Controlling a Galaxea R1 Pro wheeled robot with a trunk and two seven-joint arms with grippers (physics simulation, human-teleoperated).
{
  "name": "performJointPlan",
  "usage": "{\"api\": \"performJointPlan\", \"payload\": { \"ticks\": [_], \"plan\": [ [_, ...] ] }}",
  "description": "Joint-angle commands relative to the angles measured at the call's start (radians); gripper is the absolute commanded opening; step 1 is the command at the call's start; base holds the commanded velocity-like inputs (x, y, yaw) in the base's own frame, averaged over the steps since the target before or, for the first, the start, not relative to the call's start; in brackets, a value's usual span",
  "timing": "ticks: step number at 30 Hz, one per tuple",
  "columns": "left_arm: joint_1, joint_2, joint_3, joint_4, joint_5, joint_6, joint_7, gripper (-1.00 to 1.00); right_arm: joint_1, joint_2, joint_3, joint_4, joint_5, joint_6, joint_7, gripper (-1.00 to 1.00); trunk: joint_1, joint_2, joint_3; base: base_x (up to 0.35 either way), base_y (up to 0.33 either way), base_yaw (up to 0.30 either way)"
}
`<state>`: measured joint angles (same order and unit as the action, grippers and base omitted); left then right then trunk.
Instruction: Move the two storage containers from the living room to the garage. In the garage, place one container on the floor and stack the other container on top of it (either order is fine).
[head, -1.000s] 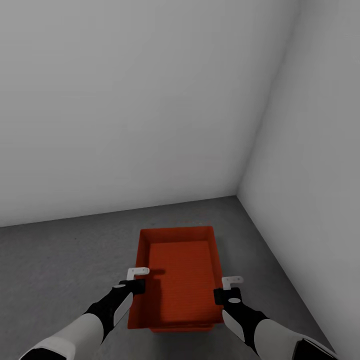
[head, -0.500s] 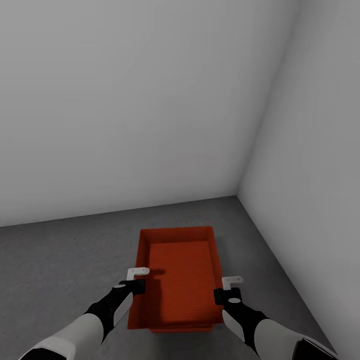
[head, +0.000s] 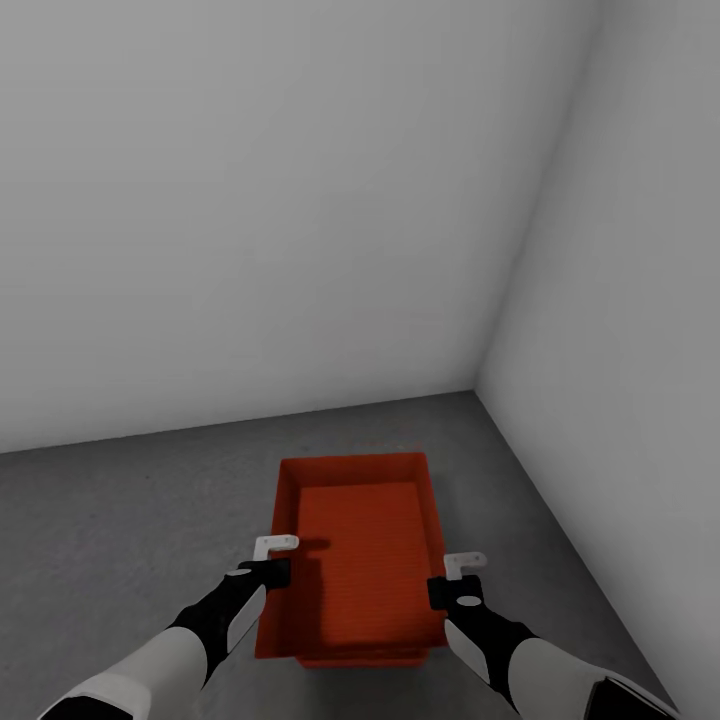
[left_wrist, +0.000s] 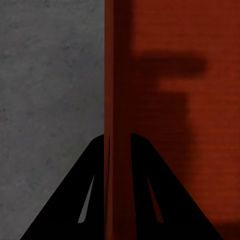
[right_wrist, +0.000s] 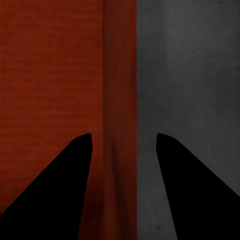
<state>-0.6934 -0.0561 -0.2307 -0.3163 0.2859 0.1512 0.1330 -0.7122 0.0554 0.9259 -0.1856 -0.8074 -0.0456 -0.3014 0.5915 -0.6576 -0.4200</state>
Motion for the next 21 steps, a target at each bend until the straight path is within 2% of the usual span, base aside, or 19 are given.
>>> {"api": "performJointPlan", "payload": {
  "ticks": [1, 9, 21],
  "plan": [
    [0.0, 0.001, -0.042, -0.006, -0.001, 0.005, 0.014, -1.0, -0.001, 0.0, -0.003, 0.003, -0.033, 0.013, -0.004, -1.0, 0.004, -0.008, -0.004, 0.0, 0.0, 0.0],
    [0.0, 0.001, -0.042, -0.005, -0.001, 0.005, 0.014, -1.0, -0.001, 0.0, -0.002, 0.003, -0.033, 0.013, -0.002, -1.0, 0.035, -0.064, -0.031, 0.0, 0.0, 0.0],
    [0.0, 0.001, -0.042, -0.004, -0.001, 0.005, 0.015, -1.0, -0.001, -0.001, -0.002, 0.003, -0.033, 0.012, -0.003, -1.0, 0.081, -0.148, -0.086, 0.0, 0.0, 0.0]
  ]
}}
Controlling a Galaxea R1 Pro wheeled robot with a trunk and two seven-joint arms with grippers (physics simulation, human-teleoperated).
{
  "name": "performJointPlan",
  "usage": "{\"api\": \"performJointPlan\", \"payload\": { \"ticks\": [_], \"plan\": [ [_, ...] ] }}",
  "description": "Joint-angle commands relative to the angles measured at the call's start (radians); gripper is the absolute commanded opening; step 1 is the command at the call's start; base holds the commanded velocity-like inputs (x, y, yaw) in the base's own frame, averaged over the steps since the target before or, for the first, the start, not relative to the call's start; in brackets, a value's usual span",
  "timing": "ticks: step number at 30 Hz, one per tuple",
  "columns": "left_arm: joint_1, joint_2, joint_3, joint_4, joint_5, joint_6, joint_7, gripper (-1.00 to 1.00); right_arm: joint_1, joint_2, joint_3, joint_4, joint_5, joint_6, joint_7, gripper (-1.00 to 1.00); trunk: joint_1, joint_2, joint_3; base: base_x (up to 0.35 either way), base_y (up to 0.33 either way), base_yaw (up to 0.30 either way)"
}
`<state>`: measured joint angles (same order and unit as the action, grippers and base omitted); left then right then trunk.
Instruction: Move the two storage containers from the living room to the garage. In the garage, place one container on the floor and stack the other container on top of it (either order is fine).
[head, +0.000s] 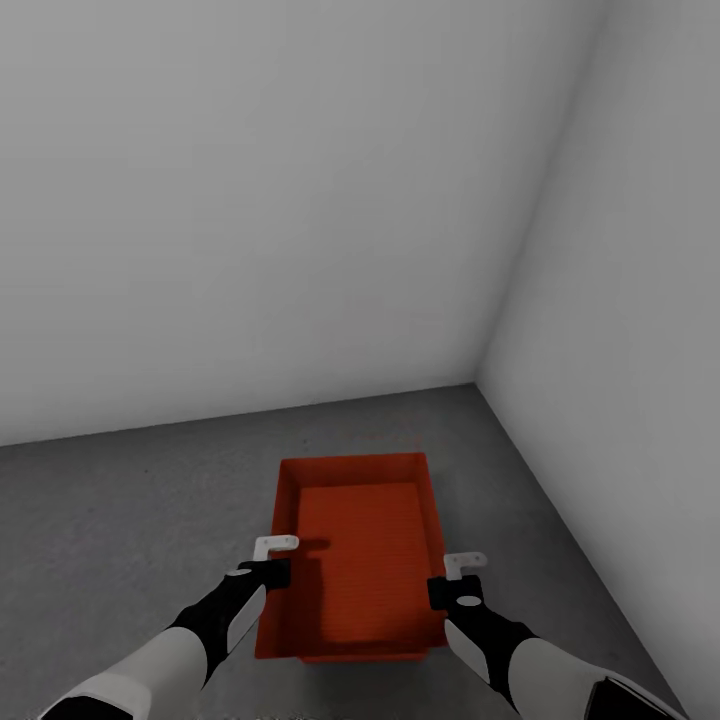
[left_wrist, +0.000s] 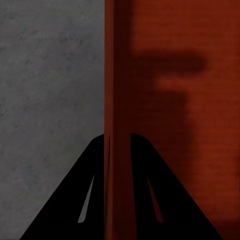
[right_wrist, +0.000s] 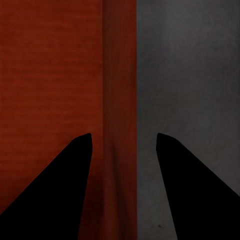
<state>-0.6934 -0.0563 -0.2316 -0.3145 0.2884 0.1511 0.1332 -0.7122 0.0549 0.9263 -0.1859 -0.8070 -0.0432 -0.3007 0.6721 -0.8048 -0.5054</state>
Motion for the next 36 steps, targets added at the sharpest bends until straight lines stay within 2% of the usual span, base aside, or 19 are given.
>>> {"api": "performJointPlan", "payload": {
  "ticks": [1, 21, 31, 36],
  "plan": [
    [0.0, 0.001, -0.041, -0.006, -0.003, 0.005, 0.015, -1.0, -0.001, 0.0, -0.003, 0.003, -0.034, 0.009, -0.004, -1.0, 0.004, -0.008, -0.006, 0.0, 0.0, 0.0],
    [0.0, 0.001, -0.041, -0.006, -0.003, 0.004, 0.017, -1.0, -0.001, 0.0, -0.003, 0.003, -0.034, 0.009, -0.005, -1.0, 0.081, -0.148, -0.101, 0.0, 0.0, 0.0],
    [0.0, 0.001, -0.041, -0.007, -0.003, 0.001, 0.018, -1.0, -0.001, -0.001, -0.003, 0.003, -0.034, 0.009, -0.005, -1.0, 0.081, -0.148, -0.106, 0.0, 0.0, 0.008],
    [0.0, 0.001, -0.041, -0.006, -0.002, 0.002, 0.019, -1.0, -0.001, -0.001, -0.003, 0.003, -0.034, 0.009, -0.005, -1.0, 0.1, -0.183, -0.121, 0.0, 0.0, 0.0]
  ]
}}
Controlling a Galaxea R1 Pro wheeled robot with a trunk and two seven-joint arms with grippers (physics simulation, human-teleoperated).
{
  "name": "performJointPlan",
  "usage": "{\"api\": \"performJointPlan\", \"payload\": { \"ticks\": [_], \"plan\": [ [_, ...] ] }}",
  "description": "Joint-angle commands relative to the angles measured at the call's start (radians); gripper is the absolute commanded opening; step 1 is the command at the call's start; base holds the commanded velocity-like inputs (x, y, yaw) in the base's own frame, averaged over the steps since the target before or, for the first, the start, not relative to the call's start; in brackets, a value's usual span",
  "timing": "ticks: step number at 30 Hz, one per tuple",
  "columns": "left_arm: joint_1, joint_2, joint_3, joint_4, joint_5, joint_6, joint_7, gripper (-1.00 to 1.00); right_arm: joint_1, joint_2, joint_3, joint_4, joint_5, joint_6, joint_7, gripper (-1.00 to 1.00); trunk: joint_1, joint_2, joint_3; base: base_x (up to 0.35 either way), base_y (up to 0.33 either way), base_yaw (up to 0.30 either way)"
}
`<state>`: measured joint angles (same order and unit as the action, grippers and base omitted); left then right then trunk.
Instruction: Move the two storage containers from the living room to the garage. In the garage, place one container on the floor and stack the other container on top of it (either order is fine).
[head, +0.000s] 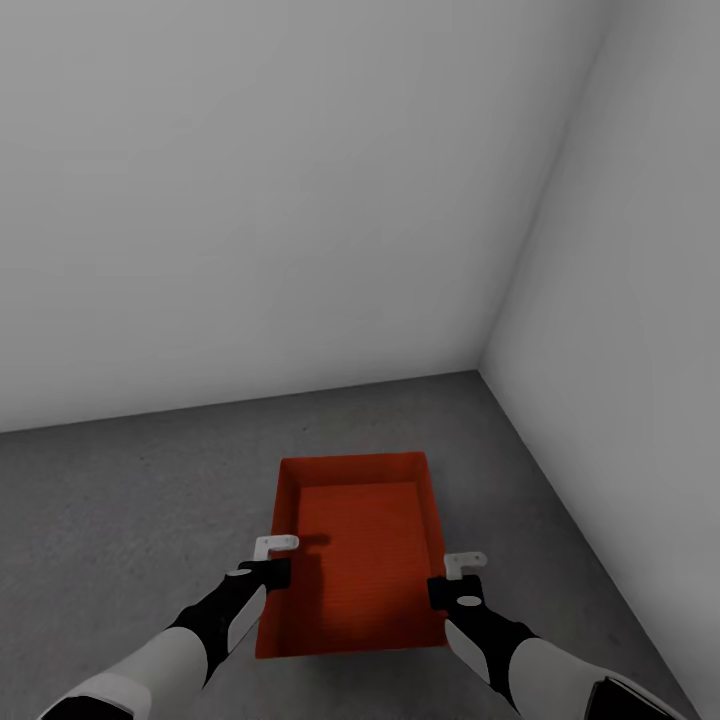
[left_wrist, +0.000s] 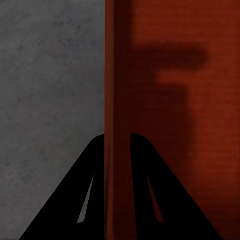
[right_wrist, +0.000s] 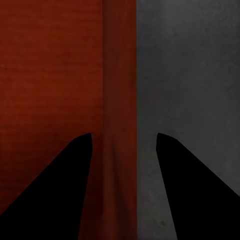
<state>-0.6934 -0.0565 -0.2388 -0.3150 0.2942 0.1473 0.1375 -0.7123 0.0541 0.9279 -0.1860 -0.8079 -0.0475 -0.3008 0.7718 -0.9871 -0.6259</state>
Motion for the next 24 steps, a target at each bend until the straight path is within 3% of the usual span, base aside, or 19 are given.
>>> {"api": "performJointPlan", "payload": {
  "ticks": [1, 24],
  "plan": [
    [0.0, 0.001, -0.034, -0.005, -0.008, 0.006, 0.015, -1.0, -0.001, 0.0, -0.004, 0.003, -0.033, 0.014, -0.004, -1.0, 0.004, -0.008, -0.004, 0.0, 0.0, 0.0],
    [0.0, 0.001, -0.034, -0.004, -0.009, 0.002, 0.016, -1.0, -0.001, 0.001, -0.004, 0.003, -0.033, 0.014, -0.004, -1.0, 0.092, -0.169, -0.076, 0.0, 0.0, 0.0]
  ]
}}
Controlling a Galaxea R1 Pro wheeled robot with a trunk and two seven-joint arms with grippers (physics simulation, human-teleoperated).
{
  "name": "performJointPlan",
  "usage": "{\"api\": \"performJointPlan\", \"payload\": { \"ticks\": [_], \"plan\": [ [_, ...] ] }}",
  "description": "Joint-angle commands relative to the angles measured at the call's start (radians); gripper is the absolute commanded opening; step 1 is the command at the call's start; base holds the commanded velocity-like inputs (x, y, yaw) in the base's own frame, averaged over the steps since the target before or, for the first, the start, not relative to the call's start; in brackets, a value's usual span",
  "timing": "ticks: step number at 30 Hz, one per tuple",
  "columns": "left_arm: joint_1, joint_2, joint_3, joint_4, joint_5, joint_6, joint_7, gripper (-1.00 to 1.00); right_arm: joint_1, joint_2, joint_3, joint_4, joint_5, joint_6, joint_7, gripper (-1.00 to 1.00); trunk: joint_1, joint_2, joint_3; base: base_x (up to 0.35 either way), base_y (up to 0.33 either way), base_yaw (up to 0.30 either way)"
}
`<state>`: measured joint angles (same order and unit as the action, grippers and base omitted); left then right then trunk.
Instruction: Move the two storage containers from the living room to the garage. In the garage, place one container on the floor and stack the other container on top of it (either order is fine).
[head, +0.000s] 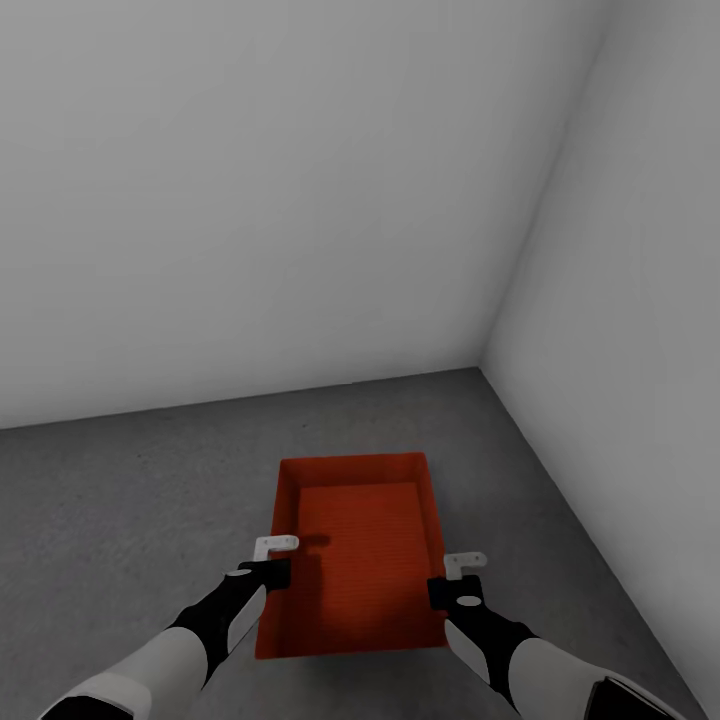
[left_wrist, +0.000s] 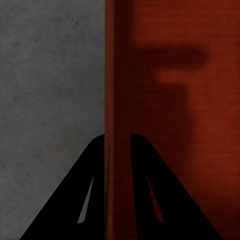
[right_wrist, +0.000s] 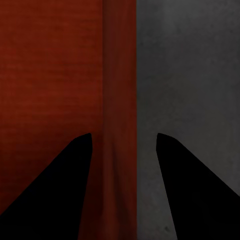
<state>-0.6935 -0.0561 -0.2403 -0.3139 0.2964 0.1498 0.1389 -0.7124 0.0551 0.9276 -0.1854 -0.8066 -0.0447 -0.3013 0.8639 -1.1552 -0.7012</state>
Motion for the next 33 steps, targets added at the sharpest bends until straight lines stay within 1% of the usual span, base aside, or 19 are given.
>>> {"api": "performJointPlan", "payload": {
  "ticks": [1, 30, 33],
  "plan": [
    [0.0, 0.001, -0.033, -0.005, -0.011, 0.0, 0.015, -1.0, -0.001, 0.0, -0.004, 0.003, -0.034, 0.011, -0.004, -1.0, 0.004, -0.008, -0.004, 0.0, 0.0, 0.0],
    [0.0, 0.001, -0.033, -0.005, -0.011, -0.001, 0.016, -1.0, -0.001, 0.0, -0.005, 0.003, -0.034, 0.011, -0.004, -1.0, 0.115, -0.211, -0.095, 0.0, 0.0, 0.0],
    [0.0, 0.001, -0.033, -0.005, -0.011, -0.001, 0.016, -1.0, -0.001, 0.0, -0.005, 0.003, -0.034, 0.011, -0.004, -1.0, 0.115, -0.211, -0.095, 0.0, 0.0, 0.0]
  ]
}}
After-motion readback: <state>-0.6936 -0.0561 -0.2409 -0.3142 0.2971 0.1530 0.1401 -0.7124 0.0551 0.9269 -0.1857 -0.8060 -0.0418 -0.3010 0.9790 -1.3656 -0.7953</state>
